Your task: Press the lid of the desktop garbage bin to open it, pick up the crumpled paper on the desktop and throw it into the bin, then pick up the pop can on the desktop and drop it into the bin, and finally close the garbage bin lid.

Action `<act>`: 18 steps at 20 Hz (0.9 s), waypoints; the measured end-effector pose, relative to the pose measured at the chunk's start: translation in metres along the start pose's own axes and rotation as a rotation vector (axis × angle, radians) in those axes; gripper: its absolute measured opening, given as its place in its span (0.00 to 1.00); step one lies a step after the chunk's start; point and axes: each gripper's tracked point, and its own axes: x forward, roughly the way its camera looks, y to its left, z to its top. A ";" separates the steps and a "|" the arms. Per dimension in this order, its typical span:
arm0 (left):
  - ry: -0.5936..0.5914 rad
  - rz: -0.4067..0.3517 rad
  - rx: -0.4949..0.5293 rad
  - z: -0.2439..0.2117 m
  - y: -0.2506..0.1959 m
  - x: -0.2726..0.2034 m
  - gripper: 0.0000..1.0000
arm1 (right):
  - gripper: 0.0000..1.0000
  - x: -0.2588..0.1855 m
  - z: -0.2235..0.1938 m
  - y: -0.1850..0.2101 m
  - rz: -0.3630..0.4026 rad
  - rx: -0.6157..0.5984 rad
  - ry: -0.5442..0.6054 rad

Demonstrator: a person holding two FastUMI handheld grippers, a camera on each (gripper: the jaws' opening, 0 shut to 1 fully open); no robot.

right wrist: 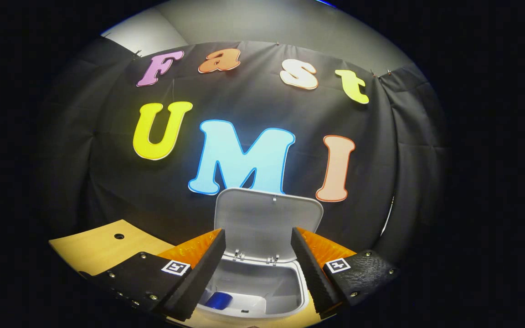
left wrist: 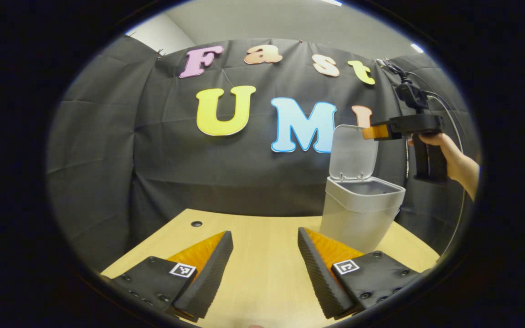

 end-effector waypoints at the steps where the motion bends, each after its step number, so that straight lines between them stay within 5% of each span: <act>1: -0.001 0.001 -0.001 0.000 0.002 -0.001 0.94 | 0.93 0.003 0.004 0.001 -0.001 0.004 -0.007; 7: 0.000 0.012 -0.008 0.002 0.014 -0.002 0.94 | 0.93 0.021 0.028 0.000 -0.025 -0.015 -0.035; 8: 0.001 0.011 -0.011 0.002 0.016 -0.002 0.96 | 1.00 0.022 0.032 0.000 -0.026 -0.010 -0.040; 9: 0.001 0.007 -0.016 0.004 0.017 -0.002 0.91 | 0.93 0.025 0.036 0.000 -0.029 -0.003 -0.043; 11: 0.002 -0.001 -0.013 0.005 0.021 -0.001 0.97 | 0.93 0.036 0.048 -0.002 -0.043 0.010 -0.056; 18: 0.002 0.029 -0.047 0.004 0.041 0.002 0.96 | 0.92 0.074 0.056 -0.018 -0.116 0.070 -0.064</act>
